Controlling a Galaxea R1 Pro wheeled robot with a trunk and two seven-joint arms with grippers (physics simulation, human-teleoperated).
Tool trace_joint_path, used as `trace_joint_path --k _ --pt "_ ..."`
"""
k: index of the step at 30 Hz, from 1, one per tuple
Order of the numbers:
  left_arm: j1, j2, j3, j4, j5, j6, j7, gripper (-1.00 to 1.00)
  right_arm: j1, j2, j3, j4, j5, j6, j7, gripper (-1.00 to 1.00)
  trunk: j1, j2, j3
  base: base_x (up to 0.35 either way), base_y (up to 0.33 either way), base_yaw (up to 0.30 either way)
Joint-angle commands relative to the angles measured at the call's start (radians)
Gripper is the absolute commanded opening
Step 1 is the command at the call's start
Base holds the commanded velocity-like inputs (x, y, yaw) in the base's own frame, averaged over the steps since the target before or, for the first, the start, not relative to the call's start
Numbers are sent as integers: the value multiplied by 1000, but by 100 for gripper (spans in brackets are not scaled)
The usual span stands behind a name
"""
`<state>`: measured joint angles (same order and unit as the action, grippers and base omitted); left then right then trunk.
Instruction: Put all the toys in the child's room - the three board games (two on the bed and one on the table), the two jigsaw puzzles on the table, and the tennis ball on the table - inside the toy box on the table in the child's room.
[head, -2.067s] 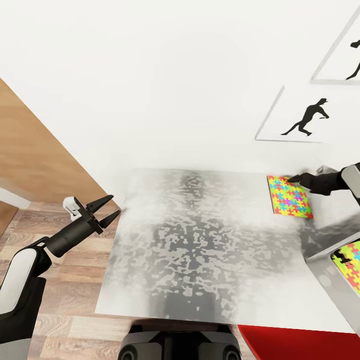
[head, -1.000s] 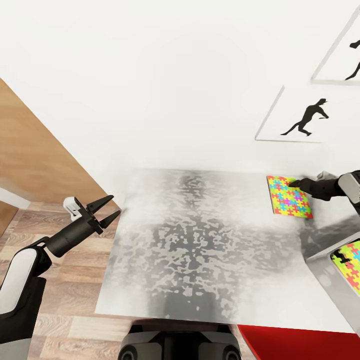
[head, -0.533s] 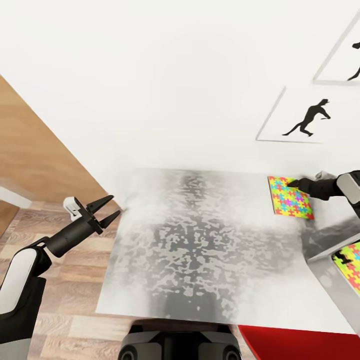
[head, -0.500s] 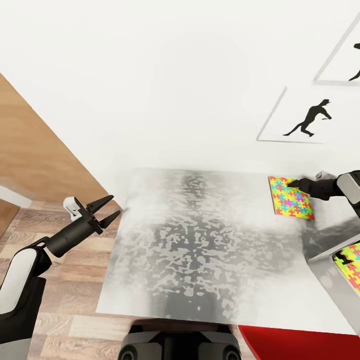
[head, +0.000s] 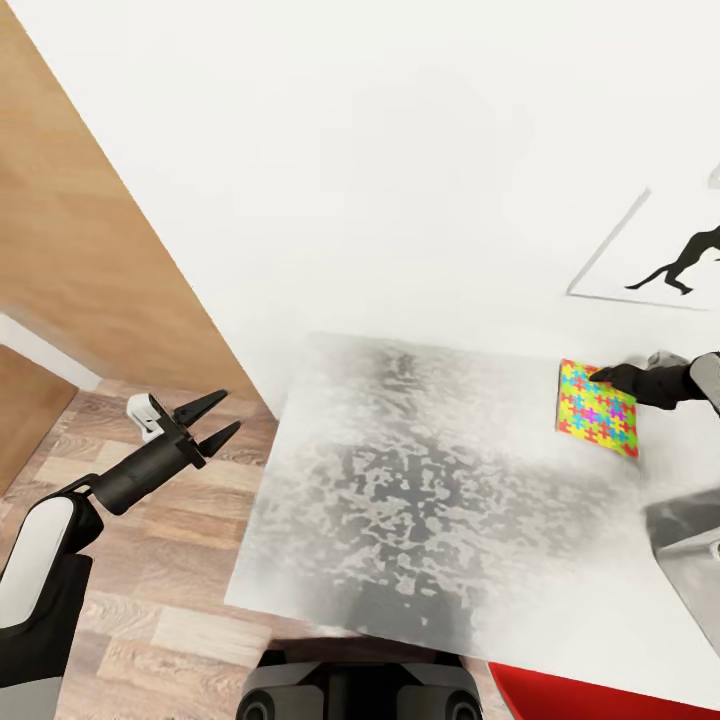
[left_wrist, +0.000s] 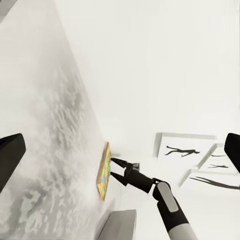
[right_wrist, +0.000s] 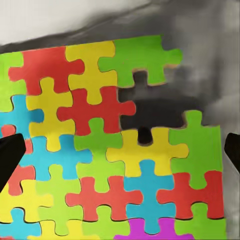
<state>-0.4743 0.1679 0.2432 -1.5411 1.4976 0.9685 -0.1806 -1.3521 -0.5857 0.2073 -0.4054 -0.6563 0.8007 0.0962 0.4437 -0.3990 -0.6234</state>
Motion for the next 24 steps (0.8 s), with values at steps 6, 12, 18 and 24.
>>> trace_joint_path --k 6,12,18,24 --pt "-1 -1 1 1 -8 4 -7 100 1 36 5 -1 -5 4 13 100 6 -1 -1 0 0 253" --pt "-1 -1 1 2 -8 4 -7 100 1 36 4 -1 -5 3 13 100 6 -1 -1 0 0 111" --pt "-1 -1 0 3 -8 4 -7 100 1 35 3 -1 -5 3 14 100 6 -1 -1 0 0 36" --pt "-1 -1 0 5 -8 4 -7 100 1 35 3 -1 -5 3 13 100 6 -1 -1 -10 0 12"
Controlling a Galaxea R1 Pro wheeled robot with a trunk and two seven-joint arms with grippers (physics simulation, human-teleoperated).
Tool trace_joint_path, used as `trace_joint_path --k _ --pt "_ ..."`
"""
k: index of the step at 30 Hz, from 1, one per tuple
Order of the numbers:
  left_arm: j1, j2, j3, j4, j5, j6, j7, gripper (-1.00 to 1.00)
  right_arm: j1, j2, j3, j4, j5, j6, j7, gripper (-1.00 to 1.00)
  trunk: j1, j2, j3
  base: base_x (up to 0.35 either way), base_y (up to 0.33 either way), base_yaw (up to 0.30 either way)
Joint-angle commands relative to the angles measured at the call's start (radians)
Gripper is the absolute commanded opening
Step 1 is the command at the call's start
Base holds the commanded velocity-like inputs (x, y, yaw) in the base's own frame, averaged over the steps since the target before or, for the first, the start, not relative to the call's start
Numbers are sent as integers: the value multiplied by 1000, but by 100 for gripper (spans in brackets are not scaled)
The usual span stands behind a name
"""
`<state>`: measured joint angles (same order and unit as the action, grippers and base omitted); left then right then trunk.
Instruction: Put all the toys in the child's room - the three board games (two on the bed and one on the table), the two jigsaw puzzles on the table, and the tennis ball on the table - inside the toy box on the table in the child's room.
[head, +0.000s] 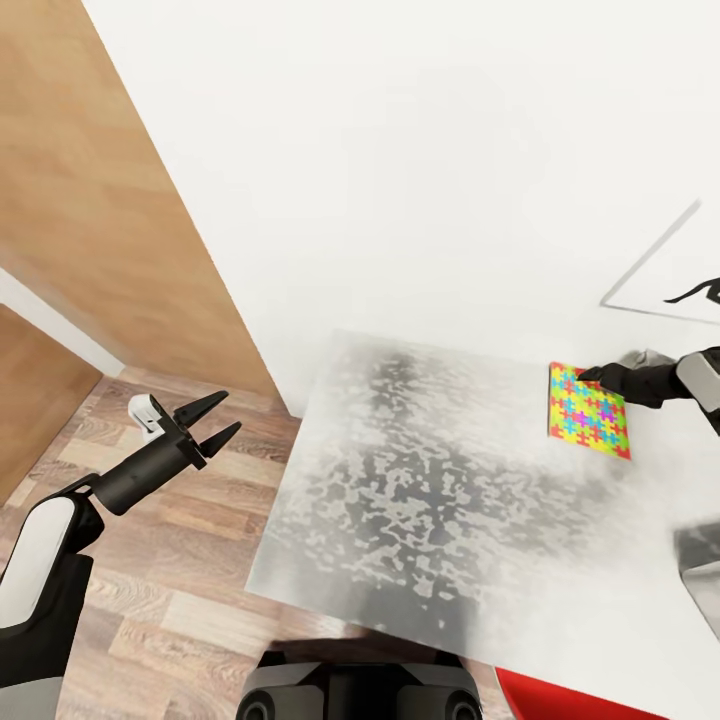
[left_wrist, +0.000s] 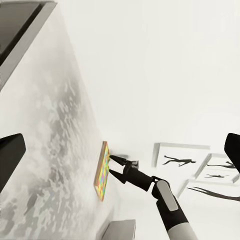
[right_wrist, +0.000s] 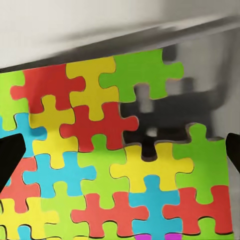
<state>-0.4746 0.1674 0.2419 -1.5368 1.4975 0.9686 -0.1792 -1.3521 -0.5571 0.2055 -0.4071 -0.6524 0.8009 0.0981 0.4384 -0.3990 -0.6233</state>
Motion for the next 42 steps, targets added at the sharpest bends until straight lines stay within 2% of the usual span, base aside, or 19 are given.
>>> trace_joint_path --k 1,30,42 --pt "-1 0 1 1 -8 4 -8 100 1 7 5 1 -9 3 11 100 12 -1 -1 -49 0 6" --pt "-1 -2 1 2 -8 2 -7 100 1 8 6 -3 -9 5 11 100 12 -1 -1 -25 0 1" --pt "-1 -2 0 3 -8 1 -6 100 1 -3 -3 -55 -16 16 31 100 12 -1 -1 0 0 7"
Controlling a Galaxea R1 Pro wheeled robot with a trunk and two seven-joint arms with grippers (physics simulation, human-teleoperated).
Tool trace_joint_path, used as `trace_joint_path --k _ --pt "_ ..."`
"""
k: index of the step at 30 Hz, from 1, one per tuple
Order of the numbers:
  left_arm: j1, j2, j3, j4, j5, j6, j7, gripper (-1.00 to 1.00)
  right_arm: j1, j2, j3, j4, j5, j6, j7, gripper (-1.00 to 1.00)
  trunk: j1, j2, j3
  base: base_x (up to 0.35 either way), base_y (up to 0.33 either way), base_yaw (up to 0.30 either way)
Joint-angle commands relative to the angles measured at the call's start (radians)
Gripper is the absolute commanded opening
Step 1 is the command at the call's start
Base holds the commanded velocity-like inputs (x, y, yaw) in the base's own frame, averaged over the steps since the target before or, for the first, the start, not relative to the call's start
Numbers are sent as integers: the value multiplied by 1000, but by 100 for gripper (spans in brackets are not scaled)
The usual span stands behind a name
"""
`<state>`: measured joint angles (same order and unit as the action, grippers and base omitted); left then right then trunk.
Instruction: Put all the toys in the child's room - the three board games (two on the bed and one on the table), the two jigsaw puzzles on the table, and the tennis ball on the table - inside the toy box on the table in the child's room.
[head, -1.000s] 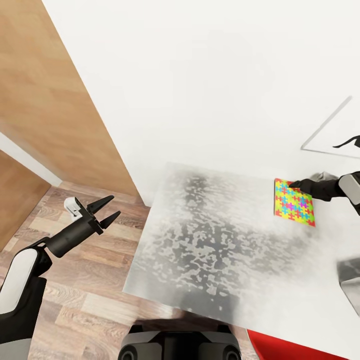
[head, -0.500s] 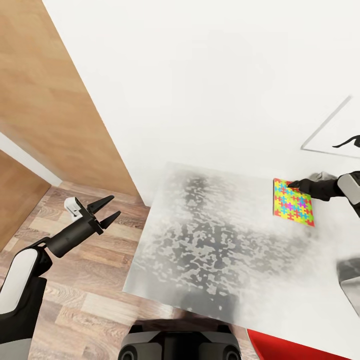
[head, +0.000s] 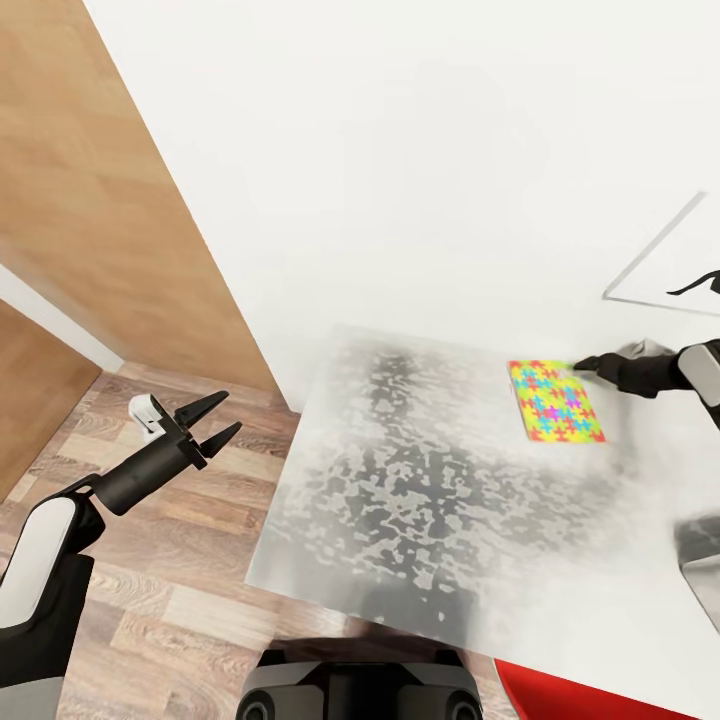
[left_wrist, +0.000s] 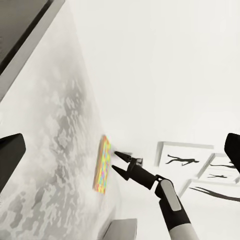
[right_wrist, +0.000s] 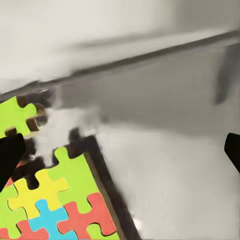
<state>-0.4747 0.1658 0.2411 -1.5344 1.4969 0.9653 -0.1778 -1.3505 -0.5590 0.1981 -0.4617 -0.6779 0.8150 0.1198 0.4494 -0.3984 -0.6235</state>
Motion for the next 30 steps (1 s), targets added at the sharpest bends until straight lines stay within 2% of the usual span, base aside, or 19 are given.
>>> trace_joint_path --k 1,30 --pt "-1 0 1 0 -8 4 -8 100 -1 -2 4 -3 9 2 11 100 1 -2 -1 0 0 2" --pt "-1 0 0 0 -9 3 -8 100 -1 -20 3 -17 5 9 17 100 1 -2 -1 0 0 0"
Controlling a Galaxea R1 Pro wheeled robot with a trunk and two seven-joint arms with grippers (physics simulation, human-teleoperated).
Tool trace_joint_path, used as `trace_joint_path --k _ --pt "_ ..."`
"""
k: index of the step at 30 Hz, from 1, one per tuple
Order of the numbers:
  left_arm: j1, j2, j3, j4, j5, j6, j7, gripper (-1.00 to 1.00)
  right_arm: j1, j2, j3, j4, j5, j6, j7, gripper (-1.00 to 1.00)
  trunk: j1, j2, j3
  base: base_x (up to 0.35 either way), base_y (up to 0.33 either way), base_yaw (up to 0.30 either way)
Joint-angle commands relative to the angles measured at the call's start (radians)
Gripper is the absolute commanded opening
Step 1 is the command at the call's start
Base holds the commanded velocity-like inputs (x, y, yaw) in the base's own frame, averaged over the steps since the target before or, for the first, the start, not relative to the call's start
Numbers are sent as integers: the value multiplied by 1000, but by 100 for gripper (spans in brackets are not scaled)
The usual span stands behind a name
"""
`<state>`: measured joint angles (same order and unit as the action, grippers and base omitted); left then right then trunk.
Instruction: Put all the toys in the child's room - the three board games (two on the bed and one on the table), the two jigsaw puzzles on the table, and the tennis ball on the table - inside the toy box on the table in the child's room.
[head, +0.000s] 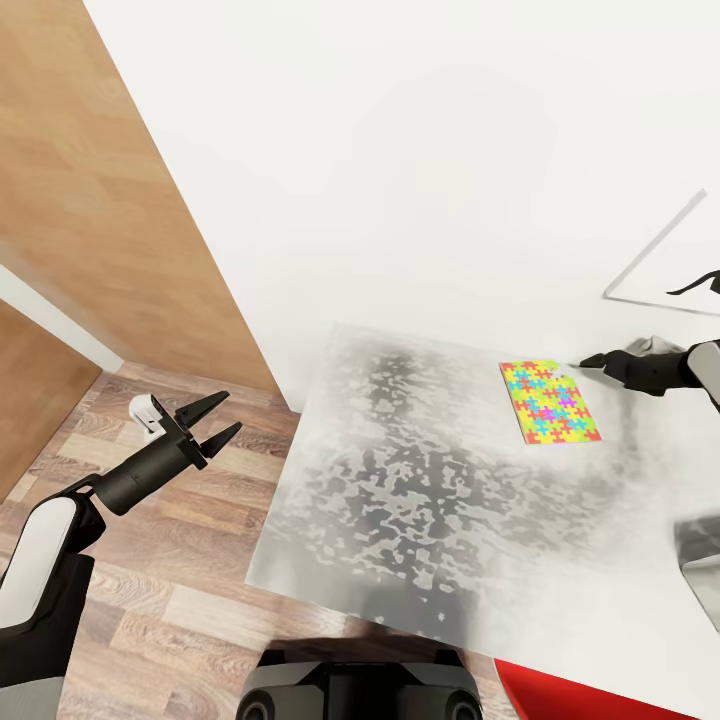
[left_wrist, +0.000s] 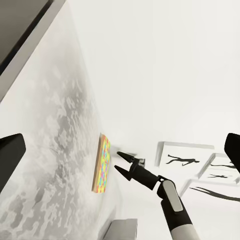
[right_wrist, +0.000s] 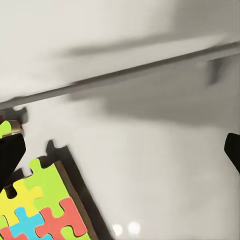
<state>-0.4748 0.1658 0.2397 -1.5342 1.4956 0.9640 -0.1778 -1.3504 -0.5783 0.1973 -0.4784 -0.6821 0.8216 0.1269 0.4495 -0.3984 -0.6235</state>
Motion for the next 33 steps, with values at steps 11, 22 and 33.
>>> trace_joint_path --k 11,22,33 --pt "-1 0 1 0 -8 4 -8 100 10 -2 4 0 9 3 32 100 1 -2 -1 -10 0 0" --pt "-1 0 1 -1 -7 4 -10 100 19 -3 6 0 15 34 118 100 1 -2 -1 -102 0 0" --pt "0 0 1 -1 -6 4 -9 100 20 6 10 0 19 42 137 100 1 -2 -1 -20 0 0"
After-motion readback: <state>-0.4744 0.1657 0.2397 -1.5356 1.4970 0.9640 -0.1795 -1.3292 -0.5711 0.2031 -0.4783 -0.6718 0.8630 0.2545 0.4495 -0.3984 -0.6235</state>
